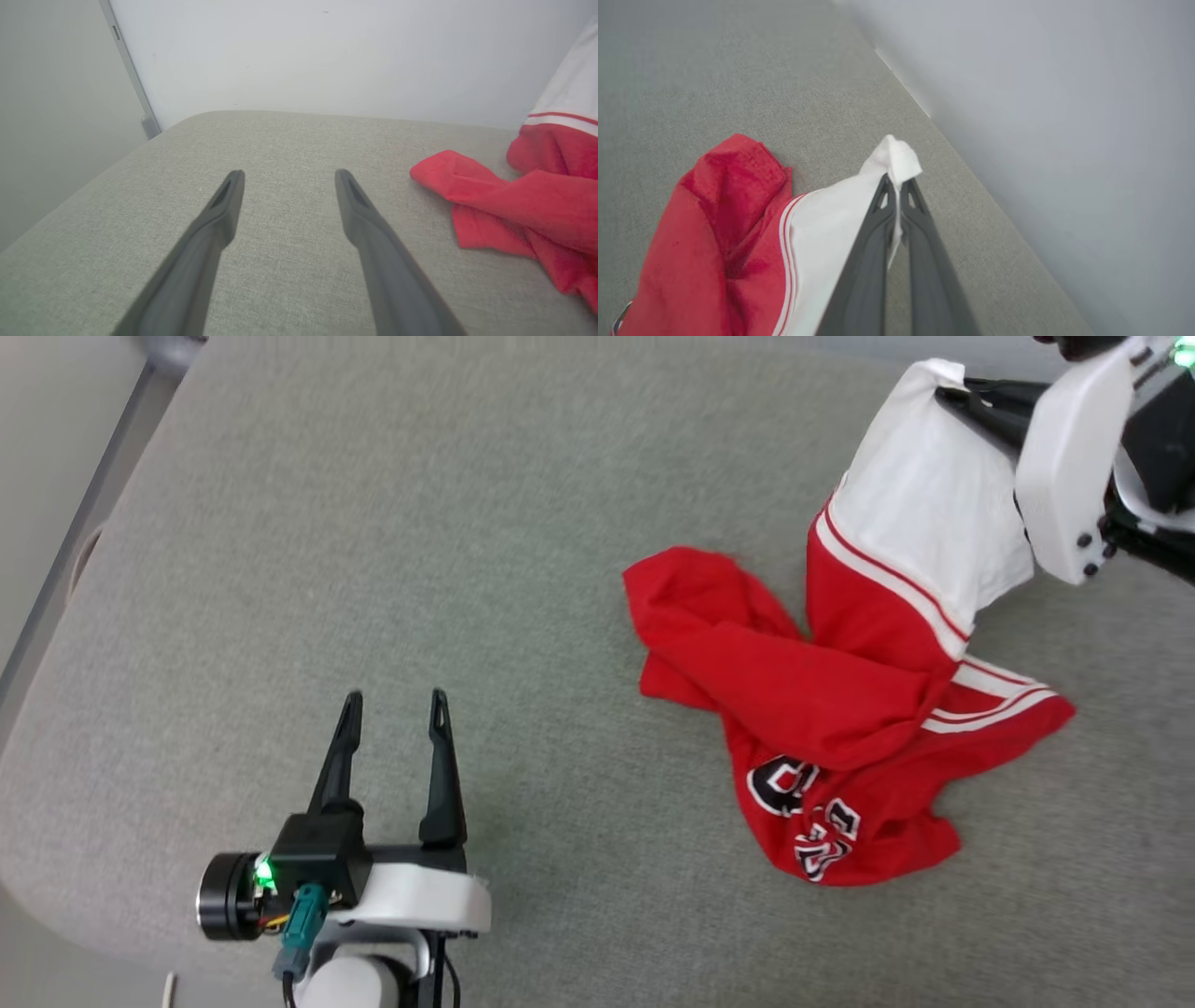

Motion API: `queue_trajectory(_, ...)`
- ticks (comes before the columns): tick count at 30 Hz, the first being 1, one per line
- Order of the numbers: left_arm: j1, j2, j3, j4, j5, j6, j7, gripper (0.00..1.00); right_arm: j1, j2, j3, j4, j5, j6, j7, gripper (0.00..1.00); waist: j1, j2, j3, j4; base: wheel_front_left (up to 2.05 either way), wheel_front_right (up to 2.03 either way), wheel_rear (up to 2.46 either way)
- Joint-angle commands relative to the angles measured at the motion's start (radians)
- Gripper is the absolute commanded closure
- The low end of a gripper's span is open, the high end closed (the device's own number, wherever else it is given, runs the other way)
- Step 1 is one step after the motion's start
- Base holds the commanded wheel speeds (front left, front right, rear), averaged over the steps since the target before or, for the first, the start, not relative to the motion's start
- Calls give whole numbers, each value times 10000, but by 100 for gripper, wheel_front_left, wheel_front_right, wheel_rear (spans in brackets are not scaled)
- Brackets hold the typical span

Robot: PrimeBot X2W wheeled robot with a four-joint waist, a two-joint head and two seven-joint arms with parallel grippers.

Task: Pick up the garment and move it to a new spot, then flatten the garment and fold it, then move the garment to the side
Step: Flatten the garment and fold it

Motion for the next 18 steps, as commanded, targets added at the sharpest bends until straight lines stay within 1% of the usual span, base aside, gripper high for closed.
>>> queue_trajectory(1, 233, 0, 134, 66, 100, -77, -30, 0, 373, -232, -85, -249, 37, -14, -358, 100, 0, 0, -716, -584, 0, 0, 0)
queue_trajectory(6, 836, 0, 490, 198, 292, -256, -30, 0, 1434, -1066, -524, -1197, -61, -14, -1273, 100, 0, 0, -1509, -1188, 0, 0, 0)
queue_trajectory(11, 1358, -2, 838, 343, 398, -456, -30, 0, 3282, -1918, -1519, -1868, 36, -14, -1838, 100, 0, 0, -2147, -1760, 0, 0, 0)
queue_trajectory(16, 1796, -2, 1111, 454, 479, -600, -30, 0, 5766, -2303, -2827, -1840, 241, -14, -2172, 100, 0, 0, -2642, -2292, 0, 0, 0)
queue_trajectory(17, 1796, -2, 1111, 454, 479, -600, -30, 0, 5766, -2303, -2827, -1840, 241, -14, -2172, 100, 0, 0, -2642, -2292, 0, 0, 0)
queue_trajectory(18, 1857, -2, 1147, 477, 492, -615, -28, 0, 6267, -2322, -3104, -1776, 243, -14, -2222, 100, 0, 0, -2705, -2380, 0, 0, 0)
